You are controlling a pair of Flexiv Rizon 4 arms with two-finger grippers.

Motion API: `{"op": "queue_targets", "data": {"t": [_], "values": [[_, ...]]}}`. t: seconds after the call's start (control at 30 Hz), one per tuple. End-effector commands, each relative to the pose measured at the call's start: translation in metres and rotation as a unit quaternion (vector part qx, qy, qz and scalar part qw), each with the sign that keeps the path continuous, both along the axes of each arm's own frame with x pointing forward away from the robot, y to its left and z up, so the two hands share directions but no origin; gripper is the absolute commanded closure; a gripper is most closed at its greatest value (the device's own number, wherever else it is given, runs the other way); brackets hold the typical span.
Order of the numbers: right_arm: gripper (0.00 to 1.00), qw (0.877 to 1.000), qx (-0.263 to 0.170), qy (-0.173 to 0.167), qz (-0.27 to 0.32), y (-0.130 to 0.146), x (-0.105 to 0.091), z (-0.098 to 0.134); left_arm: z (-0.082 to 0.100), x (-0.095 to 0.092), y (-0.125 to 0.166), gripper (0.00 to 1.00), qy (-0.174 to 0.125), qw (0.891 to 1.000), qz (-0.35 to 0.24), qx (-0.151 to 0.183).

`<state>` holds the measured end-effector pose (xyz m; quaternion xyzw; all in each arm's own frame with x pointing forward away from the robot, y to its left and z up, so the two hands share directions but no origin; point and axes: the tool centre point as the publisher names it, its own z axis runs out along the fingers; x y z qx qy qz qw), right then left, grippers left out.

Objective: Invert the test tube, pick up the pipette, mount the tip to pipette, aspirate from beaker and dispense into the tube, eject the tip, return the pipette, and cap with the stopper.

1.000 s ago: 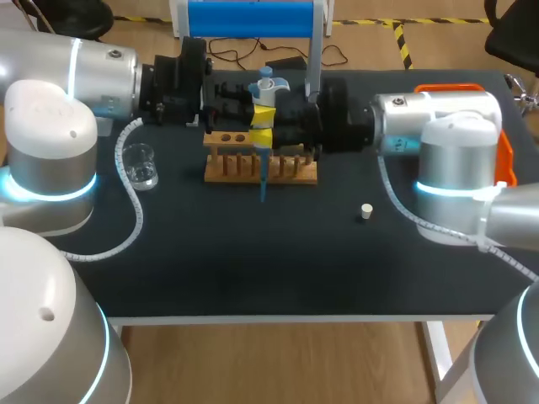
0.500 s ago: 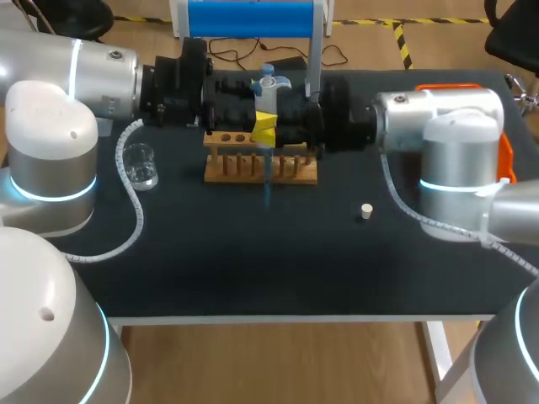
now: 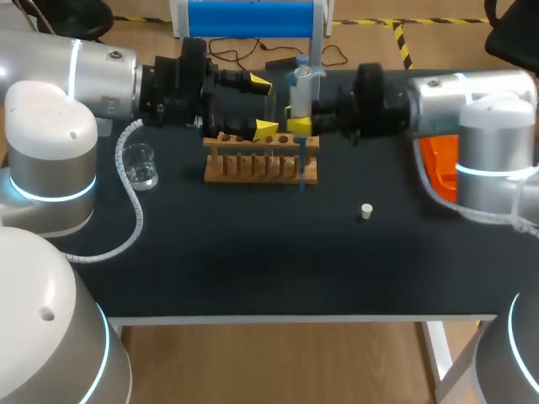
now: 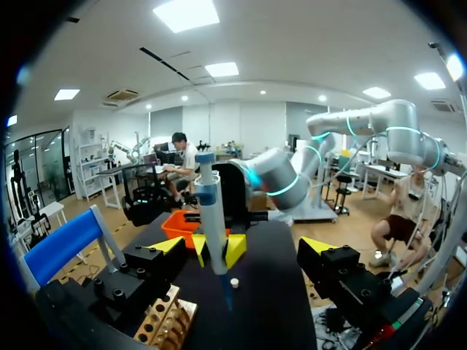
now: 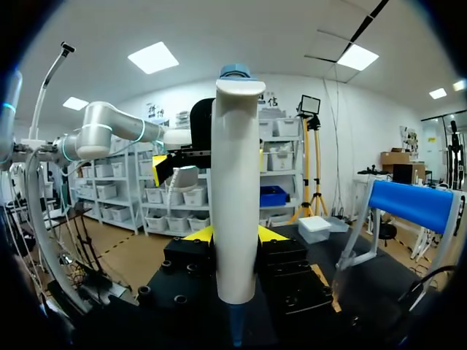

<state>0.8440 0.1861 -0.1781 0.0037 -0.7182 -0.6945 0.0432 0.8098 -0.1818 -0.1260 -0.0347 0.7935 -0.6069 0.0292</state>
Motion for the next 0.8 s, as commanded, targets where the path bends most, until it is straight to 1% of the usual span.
{"op": "queue_targets", "data": {"t": [0.03,0.2,0.27,0.43,0.6,0.67,0.8], "values": [[1.00,1.000,-0.003,0.001,0.006,-0.049,0.008,0.009,0.000,0.000,0.000,0.00,-0.001,1.000,0.001,-0.001],[1.00,1.000,0.004,0.004,-0.001,-0.089,0.022,0.012,0.000,0.000,0.000,0.00,-0.001,1.000,0.001,-0.001],[1.00,1.000,0.007,0.006,-0.004,-0.101,0.025,0.013,0.000,0.000,0.000,0.00,-0.001,1.000,0.001,-0.001],[1.00,1.000,0.007,0.002,-0.007,-0.142,0.033,0.018,0.000,0.000,0.000,0.00,-0.001,1.000,0.001,-0.001],[1.00,1.000,-0.003,-0.011,-0.025,-0.186,0.036,0.027,0.000,0.000,0.000,0.00,-0.001,1.000,0.001,-0.001],[1.00,0.999,-0.016,-0.017,-0.034,-0.201,0.037,0.029,0.000,0.000,0.000,0.00,-0.001,1.000,0.001,-0.001],[1.00,0.999,-0.020,-0.020,-0.046,-0.229,0.043,0.031,0.000,0.000,0.000,0.00,-0.001,1.000,0.001,-0.001]]}}
